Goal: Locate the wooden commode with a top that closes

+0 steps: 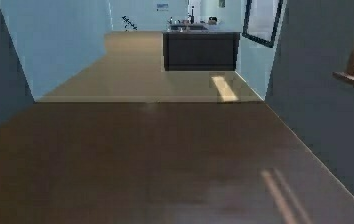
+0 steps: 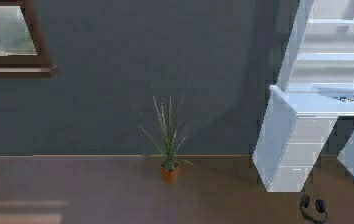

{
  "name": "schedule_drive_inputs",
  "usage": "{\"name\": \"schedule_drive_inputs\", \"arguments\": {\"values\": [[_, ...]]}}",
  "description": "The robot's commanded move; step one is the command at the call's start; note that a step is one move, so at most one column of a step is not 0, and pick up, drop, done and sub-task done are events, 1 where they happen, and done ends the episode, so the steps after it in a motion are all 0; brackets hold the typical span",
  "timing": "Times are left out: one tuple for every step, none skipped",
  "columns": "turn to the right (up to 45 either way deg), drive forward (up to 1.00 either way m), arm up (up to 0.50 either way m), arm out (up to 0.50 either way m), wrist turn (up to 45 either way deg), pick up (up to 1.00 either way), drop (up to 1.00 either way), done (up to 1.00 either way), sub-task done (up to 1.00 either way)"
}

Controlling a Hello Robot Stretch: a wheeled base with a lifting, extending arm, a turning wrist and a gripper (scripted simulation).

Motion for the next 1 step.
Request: {"name": "schedule_drive_inputs", "arguments": {"values": [[-15.0,0.0,0.0,0.0,0.0,0.0,0.0,0.0,0.0]]}}
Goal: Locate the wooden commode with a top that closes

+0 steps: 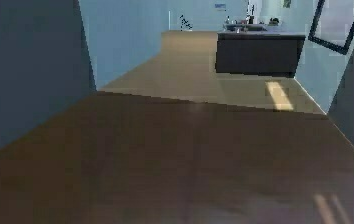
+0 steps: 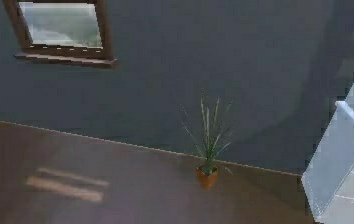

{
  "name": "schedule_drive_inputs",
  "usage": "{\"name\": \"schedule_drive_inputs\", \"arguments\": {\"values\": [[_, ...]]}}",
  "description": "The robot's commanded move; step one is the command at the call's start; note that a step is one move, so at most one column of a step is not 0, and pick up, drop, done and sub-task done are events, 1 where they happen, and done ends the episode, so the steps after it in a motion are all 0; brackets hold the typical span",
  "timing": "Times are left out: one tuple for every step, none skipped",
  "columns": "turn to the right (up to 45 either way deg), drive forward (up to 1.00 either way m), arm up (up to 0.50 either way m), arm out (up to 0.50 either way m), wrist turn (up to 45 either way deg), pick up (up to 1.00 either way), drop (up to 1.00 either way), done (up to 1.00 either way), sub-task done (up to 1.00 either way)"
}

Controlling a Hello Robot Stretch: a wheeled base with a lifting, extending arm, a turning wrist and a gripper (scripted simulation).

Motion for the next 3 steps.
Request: {"name": "schedule_drive_inputs", "arguments": {"values": [[0.0,1.0,0.0,0.0,0.0,0.0,0.0,0.0,0.0],[0.0,1.0,0.0,0.0,0.0,0.0,0.0,0.0,0.0],[0.0,1.0,0.0,0.0,0.0,0.0,0.0,0.0,0.0]]}}
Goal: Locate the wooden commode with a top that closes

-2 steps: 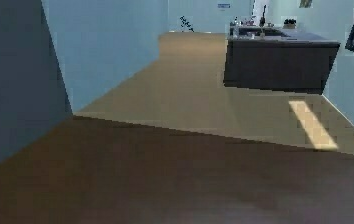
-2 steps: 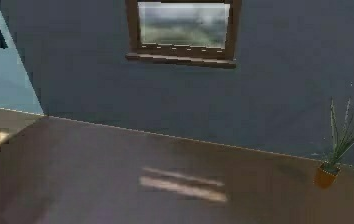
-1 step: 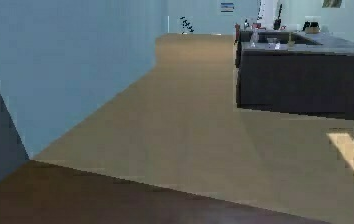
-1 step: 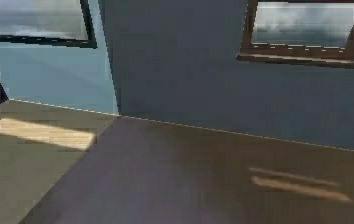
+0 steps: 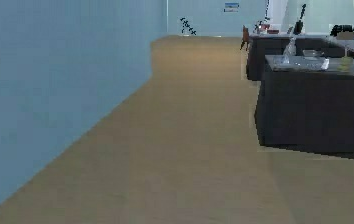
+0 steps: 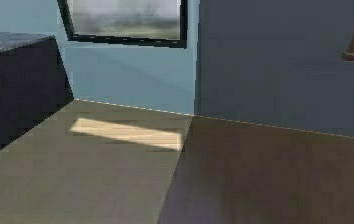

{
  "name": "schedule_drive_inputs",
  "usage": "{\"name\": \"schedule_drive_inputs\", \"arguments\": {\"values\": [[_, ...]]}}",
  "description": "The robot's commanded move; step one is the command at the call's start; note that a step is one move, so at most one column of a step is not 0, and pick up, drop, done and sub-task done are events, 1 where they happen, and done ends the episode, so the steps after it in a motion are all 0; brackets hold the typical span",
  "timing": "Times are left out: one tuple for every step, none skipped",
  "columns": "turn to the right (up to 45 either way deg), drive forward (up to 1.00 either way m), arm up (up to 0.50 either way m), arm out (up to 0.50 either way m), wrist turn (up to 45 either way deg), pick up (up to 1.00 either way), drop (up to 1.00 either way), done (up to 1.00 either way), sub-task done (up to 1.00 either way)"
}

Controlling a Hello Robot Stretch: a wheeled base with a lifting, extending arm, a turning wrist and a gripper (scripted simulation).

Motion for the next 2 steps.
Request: {"name": "schedule_drive_inputs", "arguments": {"values": [[0.0,1.0,0.0,0.0,0.0,0.0,0.0,0.0,0.0],[0.0,1.0,0.0,0.0,0.0,0.0,0.0,0.0,0.0]]}}
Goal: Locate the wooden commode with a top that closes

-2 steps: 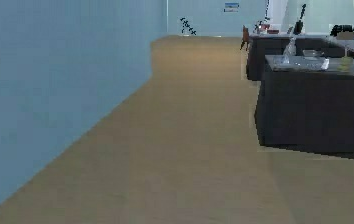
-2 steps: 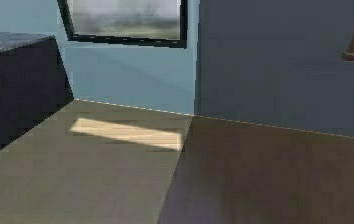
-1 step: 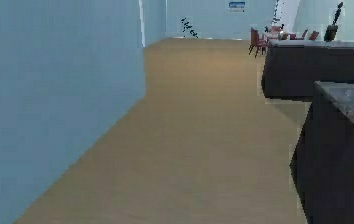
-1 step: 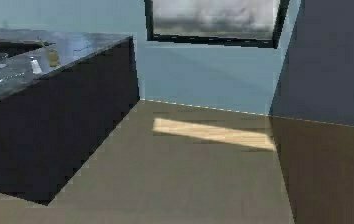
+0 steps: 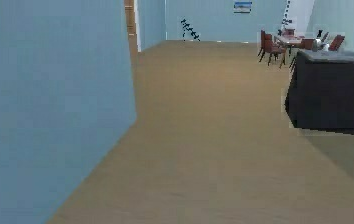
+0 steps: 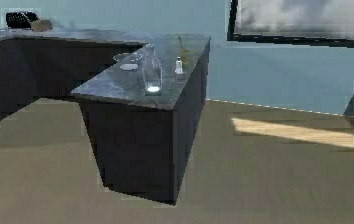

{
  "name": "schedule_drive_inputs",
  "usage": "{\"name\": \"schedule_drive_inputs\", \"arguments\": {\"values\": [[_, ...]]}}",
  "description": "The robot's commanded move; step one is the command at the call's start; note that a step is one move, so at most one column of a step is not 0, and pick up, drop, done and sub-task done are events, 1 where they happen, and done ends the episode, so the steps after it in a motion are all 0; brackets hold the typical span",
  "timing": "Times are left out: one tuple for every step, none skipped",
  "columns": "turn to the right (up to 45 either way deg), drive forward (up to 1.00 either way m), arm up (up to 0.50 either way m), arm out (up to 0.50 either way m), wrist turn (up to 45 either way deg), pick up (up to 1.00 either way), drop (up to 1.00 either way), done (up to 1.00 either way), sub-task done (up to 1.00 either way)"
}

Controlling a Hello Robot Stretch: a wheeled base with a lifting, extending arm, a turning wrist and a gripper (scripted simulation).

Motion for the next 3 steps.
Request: {"name": "schedule_drive_inputs", "arguments": {"values": [[0.0,1.0,0.0,0.0,0.0,0.0,0.0,0.0,0.0],[0.0,1.0,0.0,0.0,0.0,0.0,0.0,0.0,0.0],[-3.0,0.0,0.0,0.0,0.0,0.0,0.0,0.0,0.0]]}}
